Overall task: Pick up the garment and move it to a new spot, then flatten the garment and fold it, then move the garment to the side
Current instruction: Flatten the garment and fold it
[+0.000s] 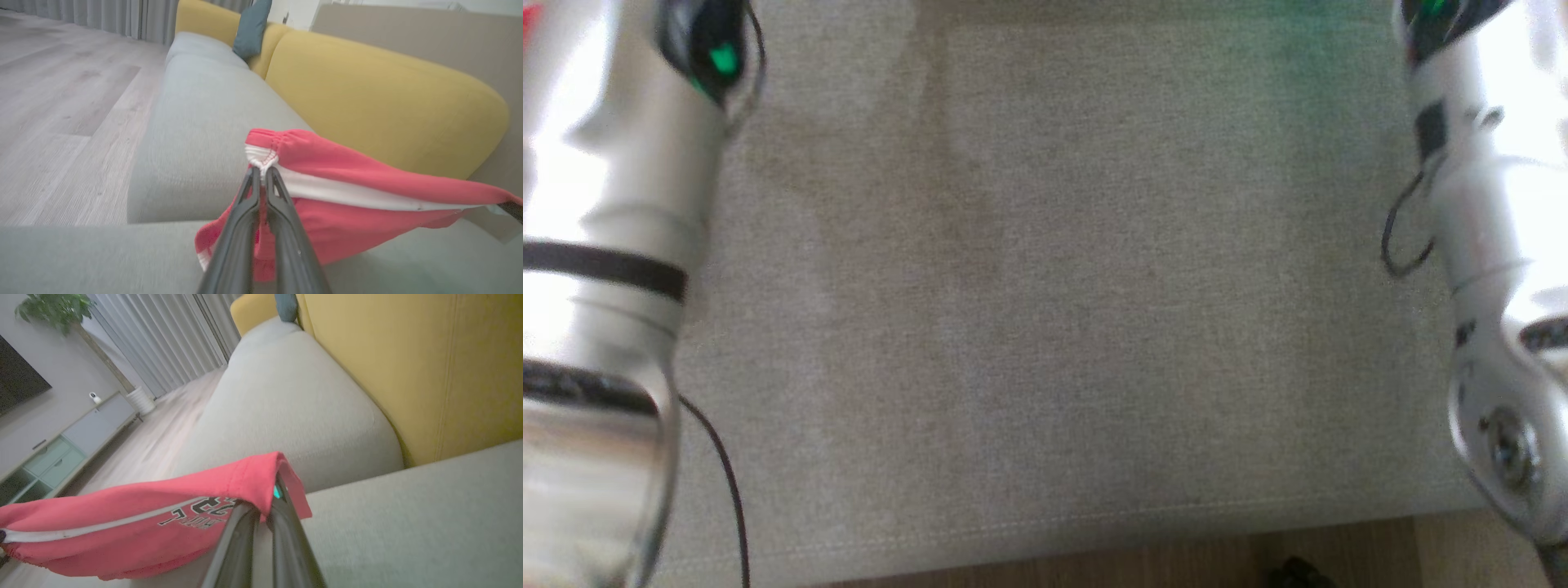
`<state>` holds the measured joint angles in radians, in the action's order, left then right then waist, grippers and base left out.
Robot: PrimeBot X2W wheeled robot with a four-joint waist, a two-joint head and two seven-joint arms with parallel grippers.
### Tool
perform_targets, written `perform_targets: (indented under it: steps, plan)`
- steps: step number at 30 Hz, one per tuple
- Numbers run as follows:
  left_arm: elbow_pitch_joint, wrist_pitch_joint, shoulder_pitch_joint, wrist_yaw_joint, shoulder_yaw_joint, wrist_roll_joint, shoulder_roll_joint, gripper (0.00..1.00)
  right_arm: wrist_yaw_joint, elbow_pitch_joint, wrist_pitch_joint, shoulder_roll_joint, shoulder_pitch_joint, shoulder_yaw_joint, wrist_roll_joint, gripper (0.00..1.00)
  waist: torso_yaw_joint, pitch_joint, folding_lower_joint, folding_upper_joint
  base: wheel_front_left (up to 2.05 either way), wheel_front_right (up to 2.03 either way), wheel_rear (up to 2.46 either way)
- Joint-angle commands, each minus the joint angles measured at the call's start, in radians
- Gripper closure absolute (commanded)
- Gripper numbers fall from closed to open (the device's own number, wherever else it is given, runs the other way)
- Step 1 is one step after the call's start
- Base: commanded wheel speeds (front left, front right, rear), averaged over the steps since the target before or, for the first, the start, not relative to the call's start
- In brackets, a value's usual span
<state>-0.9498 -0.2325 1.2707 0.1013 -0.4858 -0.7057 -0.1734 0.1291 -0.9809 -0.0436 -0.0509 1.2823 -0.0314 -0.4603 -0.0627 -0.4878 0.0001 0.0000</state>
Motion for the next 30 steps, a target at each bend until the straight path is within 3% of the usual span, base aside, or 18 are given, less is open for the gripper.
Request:
perform_targets:
  steps: [1, 8, 16, 23, 30]
  plan:
    - [0.015, -0.013, 0.008, 0.005, 0.007, 0.008, -0.037, 1.0, 0.002, 0.026, 0.001, 0.0, -0.004, -0.019, -0.008, 1.0, 0.006, 0.011, -0.0001, 0.0, 0.0, 0.0, 0.0]
    - [-0.016, -0.028, -0.21, 0.026, -0.081, 0.052, -0.026, 1.0, 0.002, 0.026, -0.162, -0.061, -0.194, -0.198, -0.107, 1.0, 0.034, 0.096, -0.0001, 0.0, 0.0, 0.0, 0.0]
    - [0.047, -0.029, -0.453, 0.029, -0.162, 0.107, -0.043, 1.0, 0.002, 0.179, -0.433, -0.264, -0.414, -0.416, -0.241, 1.0, 0.054, 0.202, -0.0001, 0.0, 0.0, 0.0, 0.0]
    - [0.108, -0.029, -0.562, 0.029, -0.19, 0.138, -0.053, 1.0, 0.002, 0.304, -0.557, -0.407, -0.542, -0.489, -0.341, 1.0, 0.064, 0.277, -0.0001, 0.0, 0.0, 0.0, 0.0]
    - [0.174, -0.029, -0.657, 0.029, -0.208, 0.166, -0.058, 1.0, 0.002, 0.4, -0.651, -0.493, -0.635, -0.521, -0.411, 1.0, 0.064, 0.361, -0.0001, 0.0, 0.0, 0.0, 0.0]
